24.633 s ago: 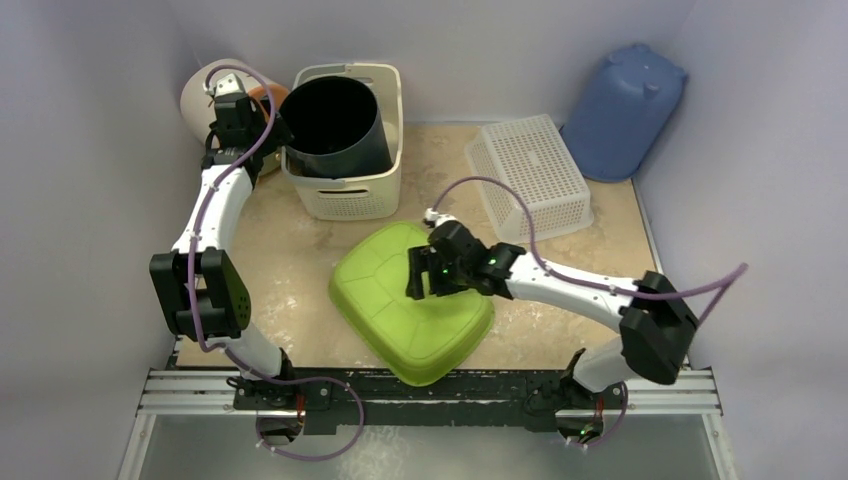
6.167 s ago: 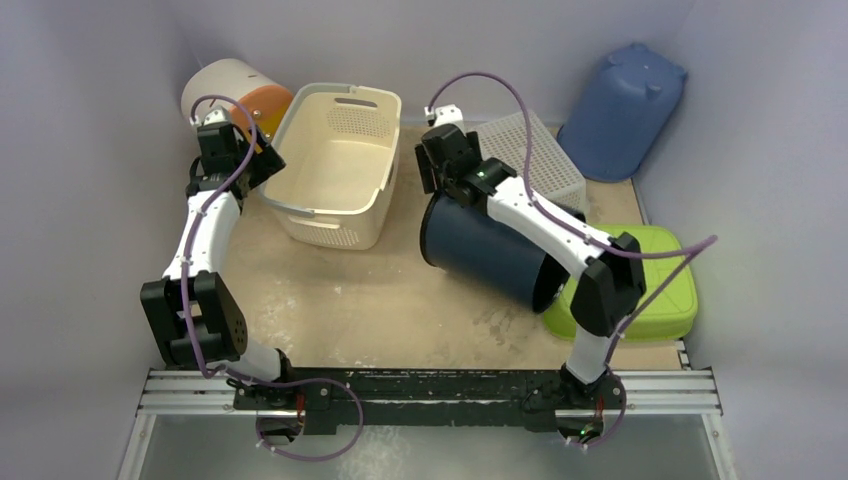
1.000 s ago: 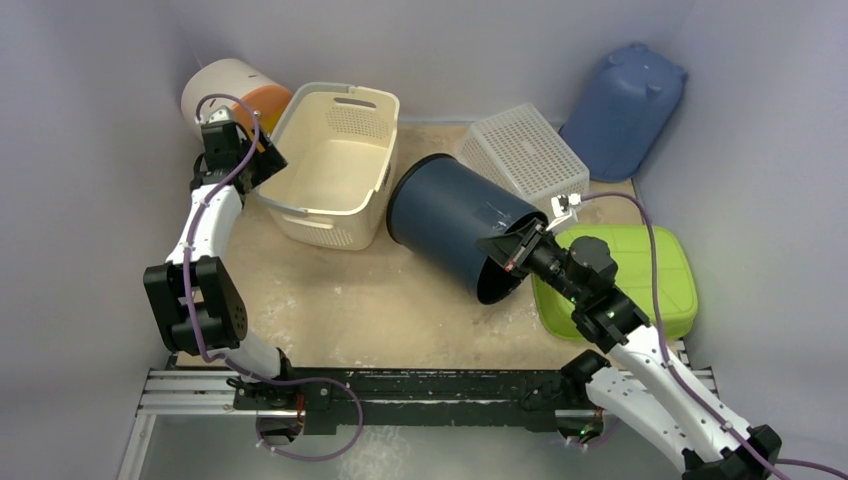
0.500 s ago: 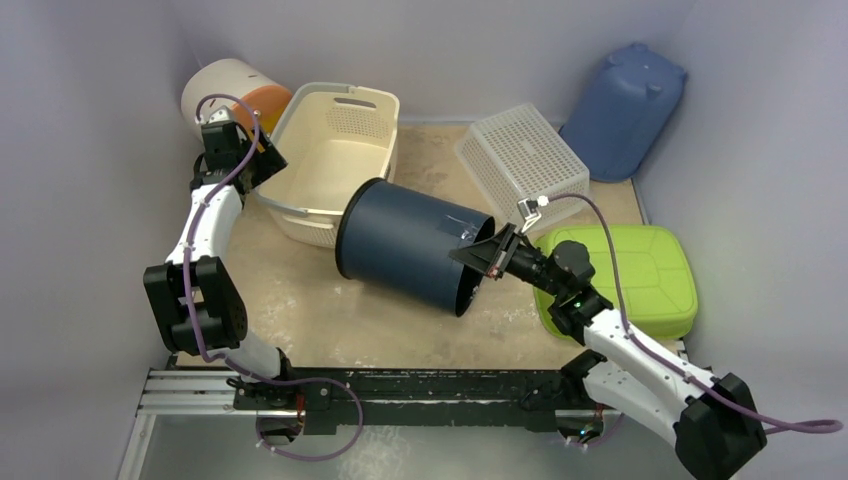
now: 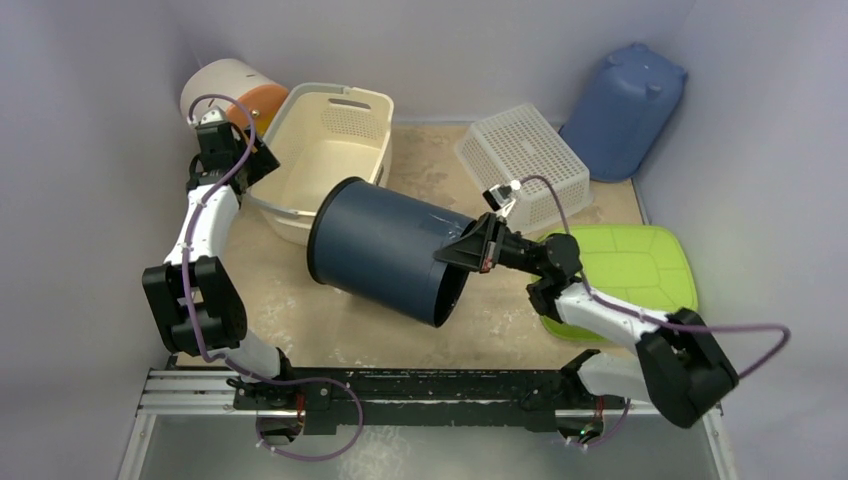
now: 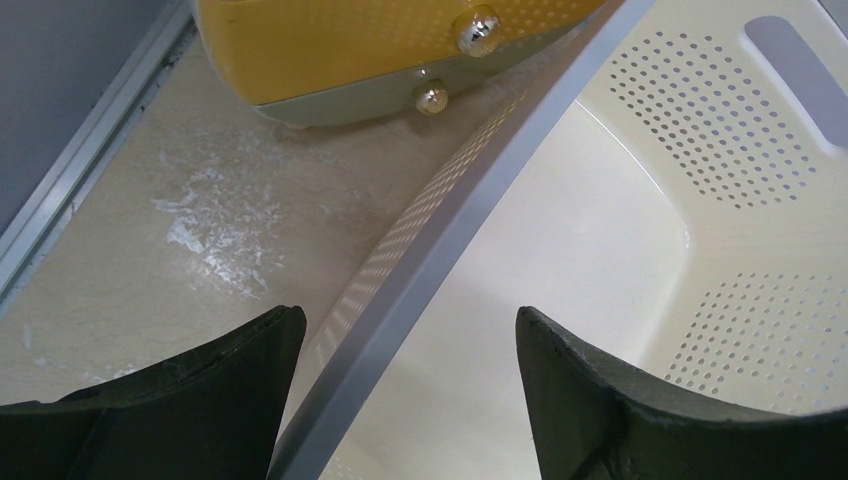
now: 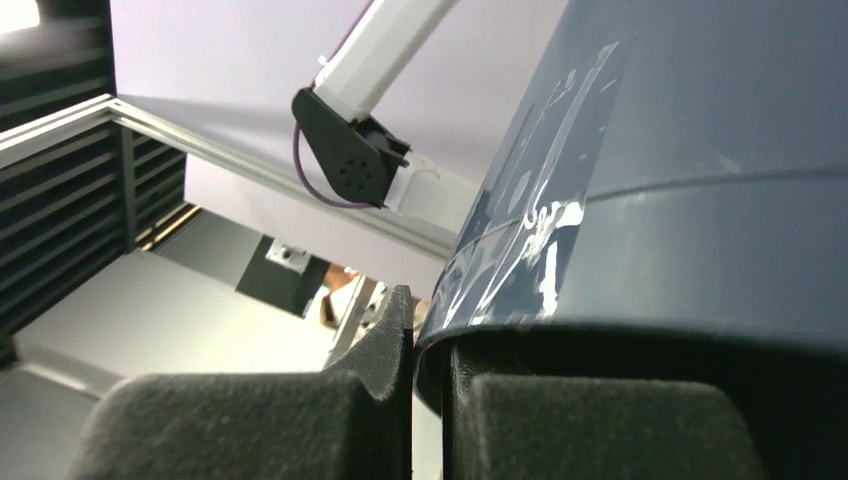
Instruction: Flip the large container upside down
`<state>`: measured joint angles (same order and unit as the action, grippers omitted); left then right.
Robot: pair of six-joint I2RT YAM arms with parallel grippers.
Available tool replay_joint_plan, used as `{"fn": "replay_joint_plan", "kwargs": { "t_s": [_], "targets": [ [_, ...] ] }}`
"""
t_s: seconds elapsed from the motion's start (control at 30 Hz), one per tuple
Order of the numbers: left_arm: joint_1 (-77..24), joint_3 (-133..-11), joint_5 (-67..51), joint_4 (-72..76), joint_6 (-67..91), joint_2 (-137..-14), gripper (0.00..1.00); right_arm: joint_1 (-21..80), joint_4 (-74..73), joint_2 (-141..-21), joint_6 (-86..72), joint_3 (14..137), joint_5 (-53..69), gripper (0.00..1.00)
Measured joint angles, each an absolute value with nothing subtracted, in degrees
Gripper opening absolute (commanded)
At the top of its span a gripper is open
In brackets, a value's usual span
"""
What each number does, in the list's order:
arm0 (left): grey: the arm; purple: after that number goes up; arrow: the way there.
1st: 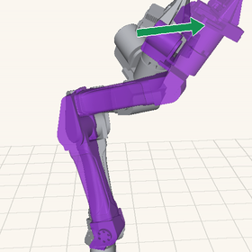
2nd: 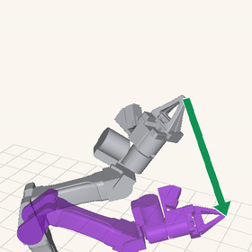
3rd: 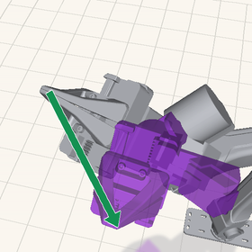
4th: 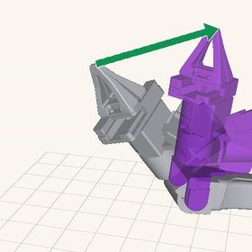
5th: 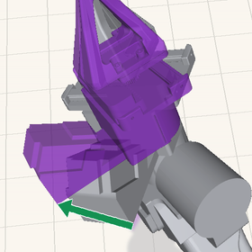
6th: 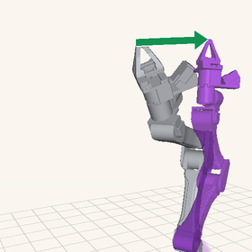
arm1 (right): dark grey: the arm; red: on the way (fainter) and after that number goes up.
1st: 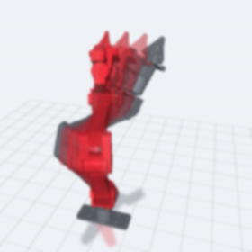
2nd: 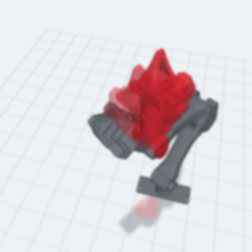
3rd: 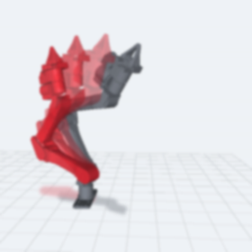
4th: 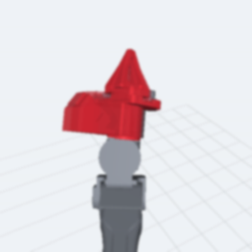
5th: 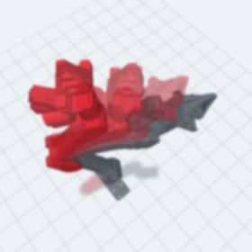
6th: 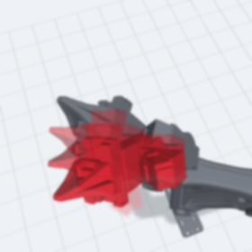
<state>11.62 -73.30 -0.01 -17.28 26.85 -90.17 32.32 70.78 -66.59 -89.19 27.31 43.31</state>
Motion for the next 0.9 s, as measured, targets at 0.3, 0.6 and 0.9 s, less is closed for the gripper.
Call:
{"fn": "replay_joint_plan", "kwargs": {
  "t_s": [0.3, 0.6, 0.9],
  "targets": [
    [12.4, -73.3, 2.9, -16.0, 25.0, -88.6, 0.77, 35.0, 84.0, -84.8, -100.7, 21.6, 46.1, 0.00],
    [11.8, -73.3, 1.8, -18.6, 25.0, -87.9, 0.77, 29.7, 91.5, -81.5, -104.0, 11.7, 47.2, 0.00],
    [11.6, -73.3, 1.3, -19.0, 25.0, -87.9, 0.77, 16.8, 72.4, -66.0, -91.0, 10.9, 57.5, 0.00]
  ]
}}
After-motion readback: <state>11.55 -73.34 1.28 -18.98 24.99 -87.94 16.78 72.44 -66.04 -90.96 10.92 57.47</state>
